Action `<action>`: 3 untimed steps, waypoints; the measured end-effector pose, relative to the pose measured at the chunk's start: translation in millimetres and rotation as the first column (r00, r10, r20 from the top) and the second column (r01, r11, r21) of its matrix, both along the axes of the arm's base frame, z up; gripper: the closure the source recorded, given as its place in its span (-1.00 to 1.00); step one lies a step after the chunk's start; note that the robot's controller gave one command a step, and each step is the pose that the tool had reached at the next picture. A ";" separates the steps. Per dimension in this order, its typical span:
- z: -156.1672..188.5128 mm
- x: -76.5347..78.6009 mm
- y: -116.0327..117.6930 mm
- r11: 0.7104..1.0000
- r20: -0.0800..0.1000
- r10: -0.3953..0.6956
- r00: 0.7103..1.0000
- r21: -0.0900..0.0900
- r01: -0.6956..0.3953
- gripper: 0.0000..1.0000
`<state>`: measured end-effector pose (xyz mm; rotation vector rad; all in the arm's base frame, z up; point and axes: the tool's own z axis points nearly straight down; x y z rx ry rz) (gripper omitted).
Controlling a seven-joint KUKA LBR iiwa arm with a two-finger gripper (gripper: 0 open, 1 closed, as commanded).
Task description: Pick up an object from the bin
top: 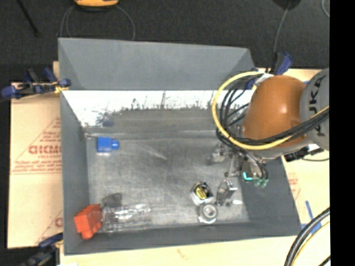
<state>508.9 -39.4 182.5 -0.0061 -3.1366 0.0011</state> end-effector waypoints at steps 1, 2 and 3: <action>-107.3 -11.0 -11.3 0.891 0.013 0.453 0.891 -0.003 -0.453 -1.00; -105.0 -8.1 -11.2 0.891 0.022 0.454 0.891 -0.008 -0.454 1.00; 22.8 -6.7 3.6 0.879 0.014 0.476 0.879 -0.005 -0.476 1.00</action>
Offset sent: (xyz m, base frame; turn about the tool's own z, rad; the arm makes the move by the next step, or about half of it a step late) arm -0.0134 -0.0112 -0.1089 -0.4707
